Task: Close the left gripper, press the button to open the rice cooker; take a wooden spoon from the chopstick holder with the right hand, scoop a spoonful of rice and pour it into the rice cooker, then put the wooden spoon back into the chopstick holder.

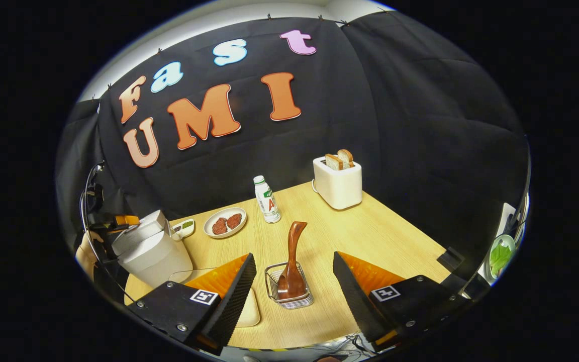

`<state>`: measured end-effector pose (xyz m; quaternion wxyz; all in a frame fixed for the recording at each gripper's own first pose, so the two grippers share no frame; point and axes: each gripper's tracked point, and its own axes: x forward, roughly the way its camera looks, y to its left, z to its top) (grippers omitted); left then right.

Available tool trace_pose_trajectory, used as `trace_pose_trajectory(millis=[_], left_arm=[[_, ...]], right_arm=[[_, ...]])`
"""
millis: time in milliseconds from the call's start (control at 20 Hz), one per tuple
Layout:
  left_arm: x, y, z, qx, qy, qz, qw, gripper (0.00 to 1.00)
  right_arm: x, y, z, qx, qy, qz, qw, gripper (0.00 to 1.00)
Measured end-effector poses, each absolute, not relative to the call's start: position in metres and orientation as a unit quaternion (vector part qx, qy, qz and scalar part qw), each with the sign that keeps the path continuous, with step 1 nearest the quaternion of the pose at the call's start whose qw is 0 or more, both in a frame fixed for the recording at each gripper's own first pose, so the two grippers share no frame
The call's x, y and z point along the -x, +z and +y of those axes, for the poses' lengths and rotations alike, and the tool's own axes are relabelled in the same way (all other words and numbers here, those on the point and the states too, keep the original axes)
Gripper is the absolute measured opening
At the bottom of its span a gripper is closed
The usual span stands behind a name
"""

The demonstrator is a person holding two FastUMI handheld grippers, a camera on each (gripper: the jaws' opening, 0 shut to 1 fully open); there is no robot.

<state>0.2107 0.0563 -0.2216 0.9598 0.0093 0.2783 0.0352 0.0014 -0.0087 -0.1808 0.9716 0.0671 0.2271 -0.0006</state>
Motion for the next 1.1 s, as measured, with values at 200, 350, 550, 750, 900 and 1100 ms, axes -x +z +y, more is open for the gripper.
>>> trace_pose_trajectory(millis=[200,350,550,750,900,1100], left_arm=[[-0.209,-0.234,0.056,-0.001,0.037,0.28,0.959,0.99],[-0.207,-0.244,0.057,-0.037,0.042,0.281,0.958,1.0],[-0.208,-0.238,0.056,-0.034,0.036,0.273,0.961,1.0],[-0.193,-0.232,0.057,-0.036,0.04,0.29,0.955,0.99],[-0.181,-0.21,0.056,-0.02,0.034,0.275,0.961,0.99],[-0.166,-0.142,0.062,-0.014,0.031,0.218,0.975,0.99]], right_arm=[[0.0,-0.19,-0.007,-0.067,0.001,0.238,0.969,0.95],[0.003,-0.194,-0.004,-0.061,0.003,0.245,0.968,0.95],[0.003,-0.189,-0.003,-0.056,0.007,0.238,0.97,0.95],[-0.005,-0.172,0.003,-0.056,0.014,0.221,0.974,0.95],[-0.017,-0.149,0.014,-0.043,0.03,0.198,0.979,0.95],[-0.035,-0.12,0.034,-0.034,0.051,0.167,0.984,0.95]])
